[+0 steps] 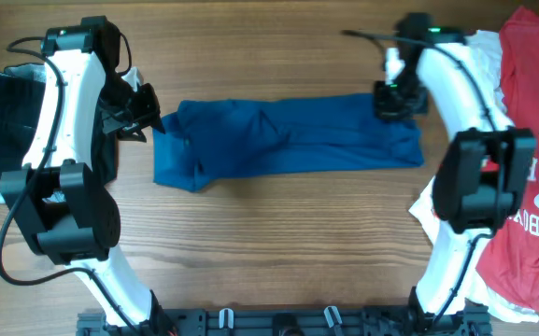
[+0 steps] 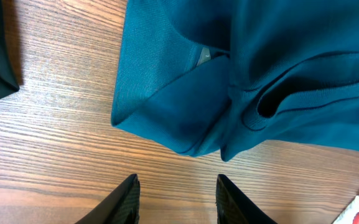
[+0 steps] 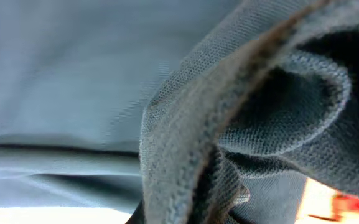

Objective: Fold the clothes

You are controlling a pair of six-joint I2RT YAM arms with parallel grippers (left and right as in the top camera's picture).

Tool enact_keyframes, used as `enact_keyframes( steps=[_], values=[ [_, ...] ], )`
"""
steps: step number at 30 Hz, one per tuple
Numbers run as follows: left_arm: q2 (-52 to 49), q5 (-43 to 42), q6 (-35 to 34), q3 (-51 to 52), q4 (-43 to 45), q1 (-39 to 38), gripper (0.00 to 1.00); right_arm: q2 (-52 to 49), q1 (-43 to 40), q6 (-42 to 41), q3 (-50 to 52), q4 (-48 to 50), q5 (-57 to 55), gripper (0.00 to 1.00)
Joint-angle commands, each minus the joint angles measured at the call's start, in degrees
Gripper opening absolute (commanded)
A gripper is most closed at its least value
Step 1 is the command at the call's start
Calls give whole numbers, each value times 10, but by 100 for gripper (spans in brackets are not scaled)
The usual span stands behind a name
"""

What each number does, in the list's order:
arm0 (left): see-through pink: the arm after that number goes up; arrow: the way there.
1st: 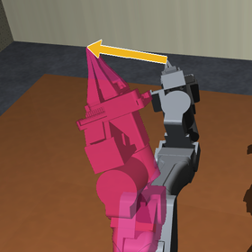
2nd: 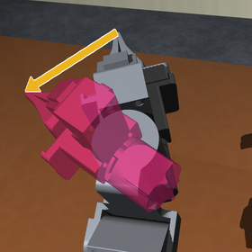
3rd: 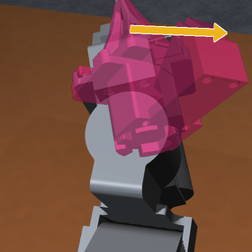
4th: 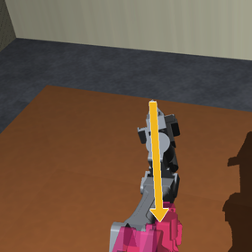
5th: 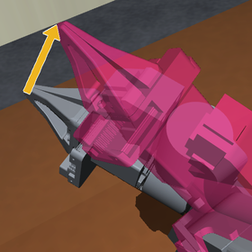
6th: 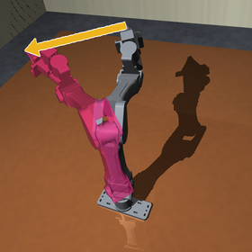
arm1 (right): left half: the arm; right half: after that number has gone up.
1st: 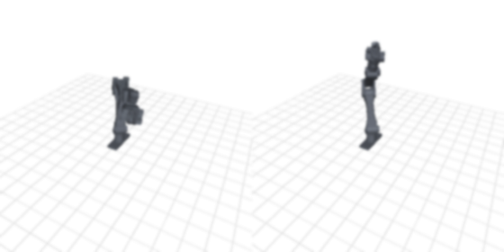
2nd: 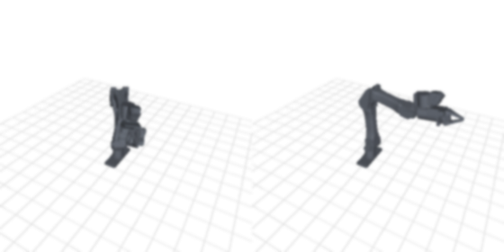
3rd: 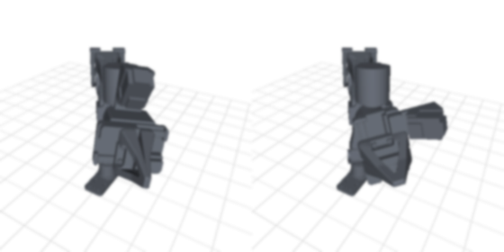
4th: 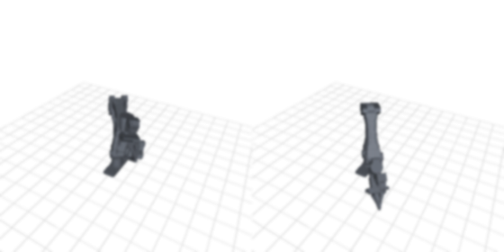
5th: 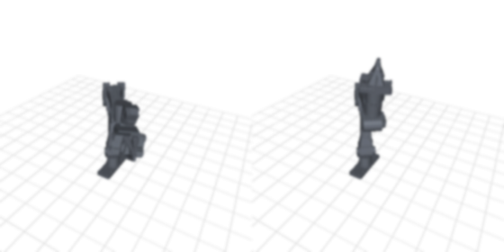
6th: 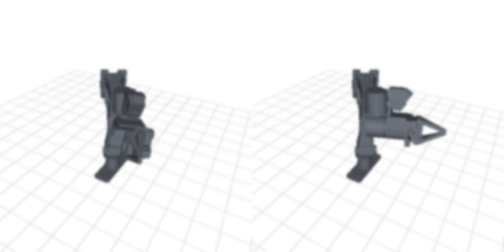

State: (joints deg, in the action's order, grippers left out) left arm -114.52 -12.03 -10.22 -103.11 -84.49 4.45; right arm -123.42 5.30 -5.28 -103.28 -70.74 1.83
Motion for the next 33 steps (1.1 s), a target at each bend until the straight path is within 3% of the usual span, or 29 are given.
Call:
enact_keyframes(
  steps=[1, 6, 9, 11, 15, 17, 25, 30, 33],
  values=[
    [17, -10, -7, 2, 1, 2, 40, 18, 55, -24, -5, 7, -10, 4],
    [17, -10, -7, 2, 1, 2, 40, 17, 102, -43, 14, 42, -8, 7],
    [17, -10, -7, 2, 1, 2, 39, 17, 108, -40, 14, 58, 14, 31],
    [17, -10, -7, 2, 1, 2, 40, 17, 108, -27, 14, 60, 43, 34],
    [17, -10, -7, 2, 1, 2, 40, 17, 108, 153, 14, 36, 223, 38],
    [17, -10, -7, 2, 1, 2, 39, 17, 108, 167, 14, 35, 252, 40],
    [17, -10, -7, 2, -2, 2, 40, 68, 96, 105, 7, 47, 178, 39],
    [17, -10, -7, 2, -6, 2, 52, 178, 71, -5, 8, 56, 15, 40],
    [17, -10, -5, 2, -4, 2, 56, 189, 67, -6, 10, 33, 17, 41]
  ],
)
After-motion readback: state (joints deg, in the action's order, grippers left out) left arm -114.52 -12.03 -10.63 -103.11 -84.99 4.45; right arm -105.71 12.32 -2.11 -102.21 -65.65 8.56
